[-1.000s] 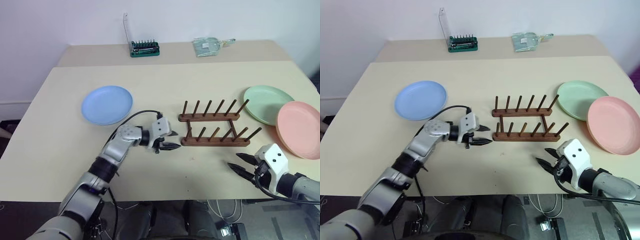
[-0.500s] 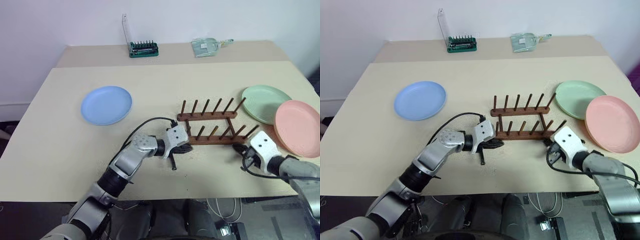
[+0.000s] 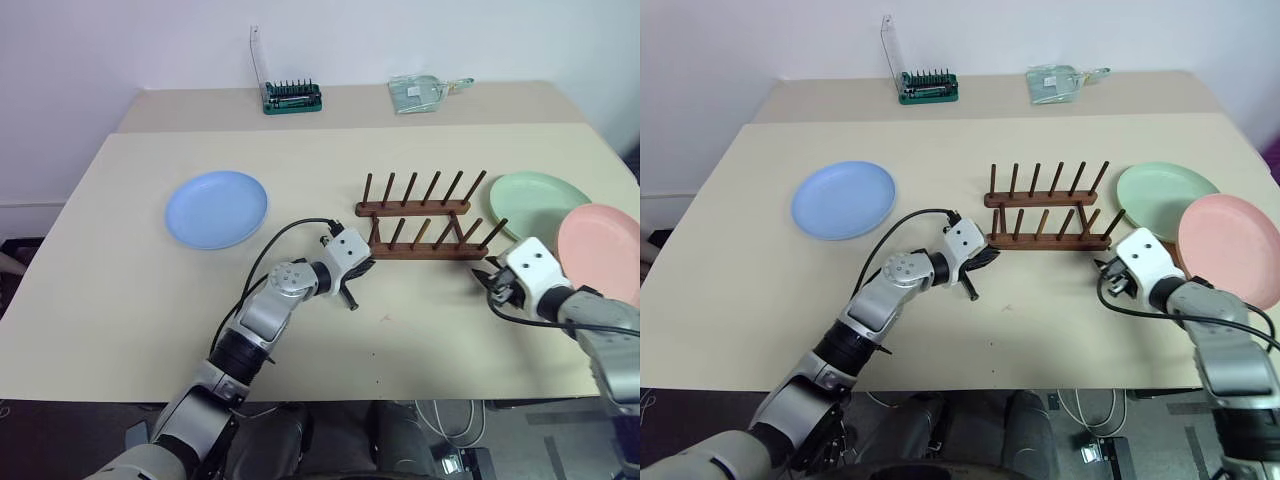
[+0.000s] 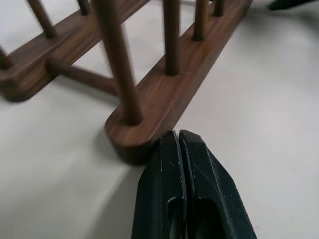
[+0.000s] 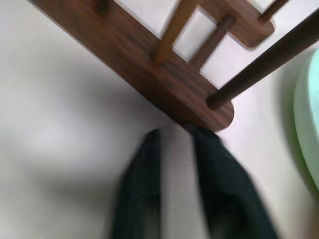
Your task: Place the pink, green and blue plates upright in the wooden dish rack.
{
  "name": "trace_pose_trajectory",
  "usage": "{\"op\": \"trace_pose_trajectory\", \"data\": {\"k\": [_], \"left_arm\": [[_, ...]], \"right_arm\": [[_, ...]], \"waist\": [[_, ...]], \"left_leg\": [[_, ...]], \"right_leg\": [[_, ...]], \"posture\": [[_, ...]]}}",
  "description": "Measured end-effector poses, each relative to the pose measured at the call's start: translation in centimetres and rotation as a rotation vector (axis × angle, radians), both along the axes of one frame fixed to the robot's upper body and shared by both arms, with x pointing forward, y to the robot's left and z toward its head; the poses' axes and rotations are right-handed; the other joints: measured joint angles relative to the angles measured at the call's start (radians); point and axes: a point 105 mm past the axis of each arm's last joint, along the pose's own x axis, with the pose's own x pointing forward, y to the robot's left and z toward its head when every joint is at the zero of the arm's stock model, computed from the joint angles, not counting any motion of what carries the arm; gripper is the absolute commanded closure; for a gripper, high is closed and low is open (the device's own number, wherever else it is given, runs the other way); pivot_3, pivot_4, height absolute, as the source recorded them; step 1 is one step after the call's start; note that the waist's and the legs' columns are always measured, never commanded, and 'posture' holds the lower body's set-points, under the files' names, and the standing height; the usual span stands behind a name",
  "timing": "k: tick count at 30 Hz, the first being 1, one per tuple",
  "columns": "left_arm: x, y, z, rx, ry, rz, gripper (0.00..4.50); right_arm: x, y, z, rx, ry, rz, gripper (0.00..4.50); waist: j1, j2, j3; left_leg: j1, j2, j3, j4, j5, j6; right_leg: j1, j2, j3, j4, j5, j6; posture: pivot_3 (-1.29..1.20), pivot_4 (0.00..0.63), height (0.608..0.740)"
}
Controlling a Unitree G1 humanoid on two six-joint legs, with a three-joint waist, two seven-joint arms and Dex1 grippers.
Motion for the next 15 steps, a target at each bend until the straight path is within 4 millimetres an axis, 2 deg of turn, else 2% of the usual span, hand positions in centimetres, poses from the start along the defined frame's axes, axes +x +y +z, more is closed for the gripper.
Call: {"op": "trace_pose_trajectory", "data": {"k": [3,4,6,7,10,13,15], "left_arm": [[-1.1,0.3,-0.2,-0.012,0.019,-0.056,4.50],[-1.5,0.2,-0.1,-0.021,0.023,-0.077,4.50],[-2.2,-0.1,0.1,-0.035,0.031,-0.120,4.50],[-2.4,-0.1,0.2,-0.043,0.035,-0.137,4.50],[-3.0,-0.1,0.6,-0.064,0.043,-0.183,4.50],[-3.1,-0.3,1.0,-0.081,0.045,-0.204,4.50],[-3.0,-0.4,1.3,-0.086,0.038,-0.207,4.50]], "right_arm": [[-1.8,-1.5,3.5,-0.035,-0.081,-0.039,0.20],[-2.2,-2.1,4.8,-0.050,-0.114,-0.066,0.03],[-3.1,-3.5,5.9,-0.081,-0.132,-0.127,0.03],[-3.4,-3.9,5.7,-0.093,-0.118,-0.145,0.03],[-4.5,-5.3,4.0,-0.140,-0.035,-0.208,0.03],[-4.2,-6.3,2.2,-0.173,0.004,-0.276,0.03],[-3.7,-6.8,0.8,-0.198,0.024,-0.313,0.52]], "waist": [[-0.001,0.001,0.000],[-0.001,0.000,0.000],[0.000,0.000,0.000],[0.001,0.000,0.000],[0.001,0.000,0.000],[-0.004,0.000,0.000],[-0.002,0.001,0.000]], "left_leg": [[-0.001,0.000,0.001,0.000,0.000,0.001],[0.000,0.000,0.001,0.000,0.000,0.001],[0.000,0.000,0.001,0.000,-0.003,0.005],[0.000,0.000,0.001,0.000,-0.003,0.005],[0.000,0.000,0.001,0.001,-0.003,0.006],[0.000,0.001,0.002,0.000,-0.003,0.005],[0.000,0.001,0.002,0.000,-0.003,0.005]], "right_leg": [[-0.001,0.000,0.000,0.000,0.000,0.000],[-0.001,0.000,0.000,0.000,0.000,0.000],[0.000,0.000,0.000,0.000,0.000,0.000],[0.000,0.000,0.000,0.000,0.000,0.000],[0.000,0.000,0.000,0.000,0.000,0.000],[0.000,0.000,0.001,0.000,0.000,0.000],[0.000,0.000,0.001,0.000,0.000,0.000]], "posture": [[0.00,0.150,0.740],[0.00,0.150,0.740],[0.00,0.150,0.740],[0.00,0.150,0.740],[0.00,0.150,0.740],[0.00,0.150,0.740],[0.00,0.150,0.740]]}}
